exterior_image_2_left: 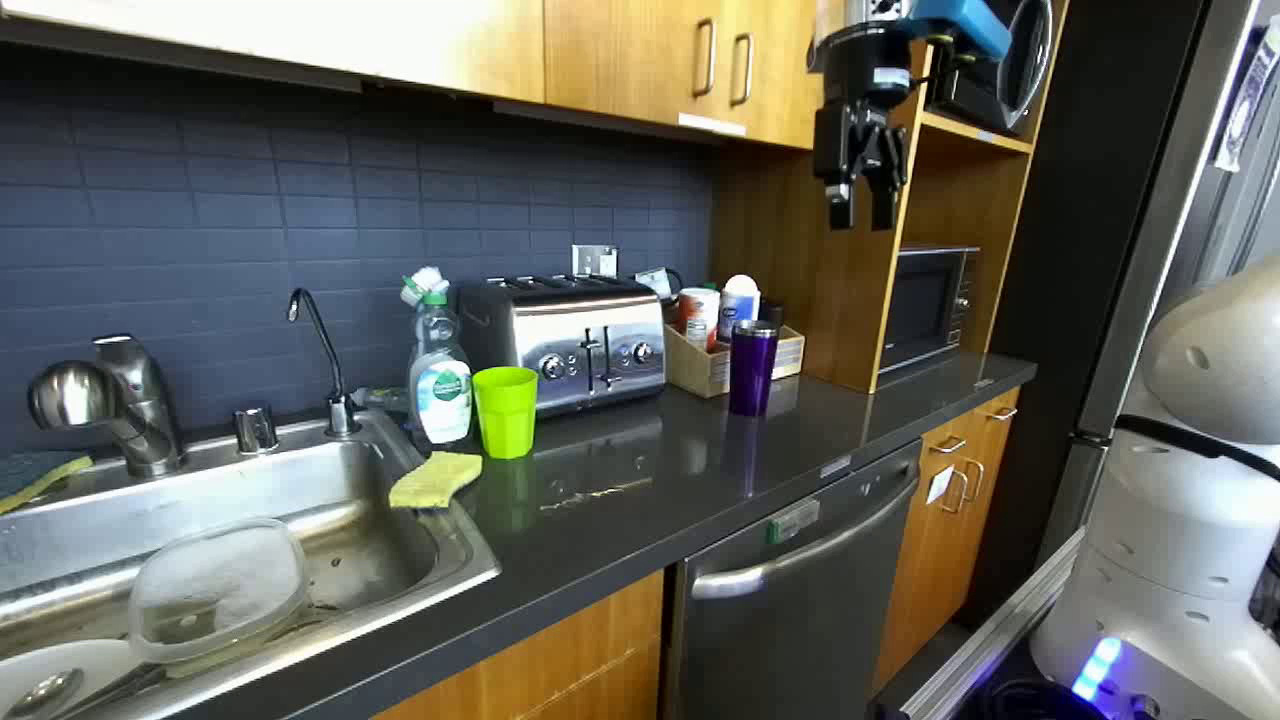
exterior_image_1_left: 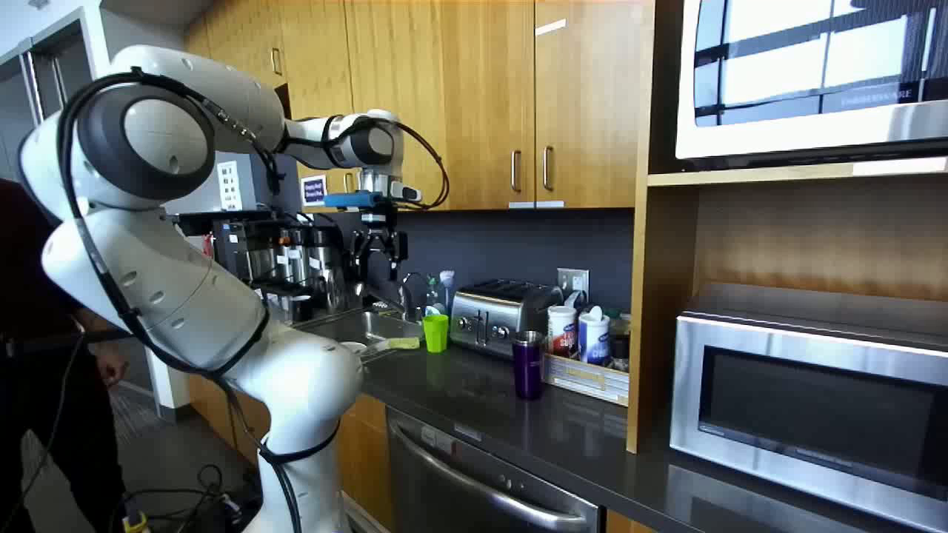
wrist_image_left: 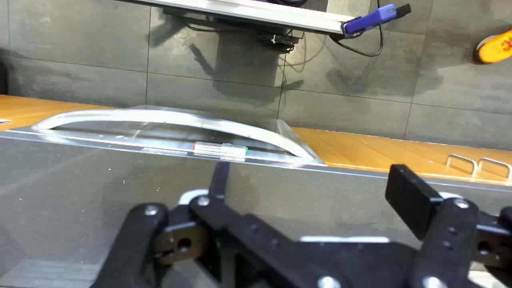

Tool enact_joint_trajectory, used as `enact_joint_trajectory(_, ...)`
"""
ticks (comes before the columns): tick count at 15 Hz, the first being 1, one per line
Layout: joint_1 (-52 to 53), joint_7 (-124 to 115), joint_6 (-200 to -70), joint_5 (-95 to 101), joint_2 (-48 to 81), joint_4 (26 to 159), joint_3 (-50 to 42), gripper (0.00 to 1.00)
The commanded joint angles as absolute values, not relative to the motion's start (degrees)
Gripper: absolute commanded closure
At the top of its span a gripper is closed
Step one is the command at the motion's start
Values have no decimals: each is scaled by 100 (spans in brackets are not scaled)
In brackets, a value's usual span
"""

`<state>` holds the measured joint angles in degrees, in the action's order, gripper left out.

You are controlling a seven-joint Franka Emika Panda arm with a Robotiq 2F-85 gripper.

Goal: Press a button on the toaster

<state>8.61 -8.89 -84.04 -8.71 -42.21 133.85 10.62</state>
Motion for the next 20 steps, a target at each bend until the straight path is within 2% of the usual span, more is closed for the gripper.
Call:
enact_joint_trajectory(1, 809, -862, -8389, -888, -4221, 13369, 1094, 0)
enact_joint_trajectory(20, 761, -949, -8405, -916, -4157, 13376, 1100, 0)
